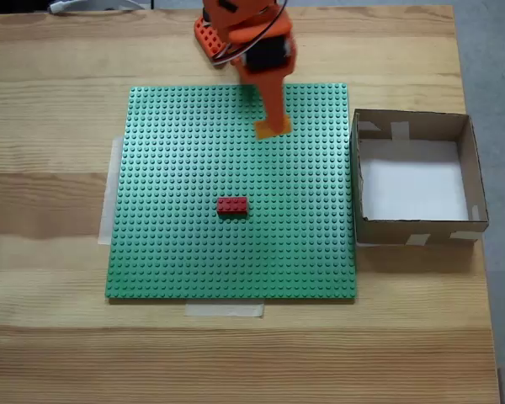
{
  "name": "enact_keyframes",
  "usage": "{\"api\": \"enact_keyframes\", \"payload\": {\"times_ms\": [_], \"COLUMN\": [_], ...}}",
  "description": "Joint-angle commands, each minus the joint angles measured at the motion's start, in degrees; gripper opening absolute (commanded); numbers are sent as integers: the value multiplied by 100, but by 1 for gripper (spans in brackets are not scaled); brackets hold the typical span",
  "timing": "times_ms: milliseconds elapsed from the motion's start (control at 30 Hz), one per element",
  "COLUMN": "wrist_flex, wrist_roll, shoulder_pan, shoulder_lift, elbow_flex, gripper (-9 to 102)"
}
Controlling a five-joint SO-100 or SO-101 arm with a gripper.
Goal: Pick the yellow lego block and put it in the box.
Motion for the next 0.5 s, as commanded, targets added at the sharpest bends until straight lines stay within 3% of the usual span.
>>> {"api": "enact_keyframes", "payload": {"times_ms": [0, 467], "wrist_flex": [-229, -510], "wrist_roll": [105, 88], "shoulder_pan": [-360, -2268], "shoulder_lift": [457, 536], "elbow_flex": [176, 26], "gripper": [-1, -1]}}
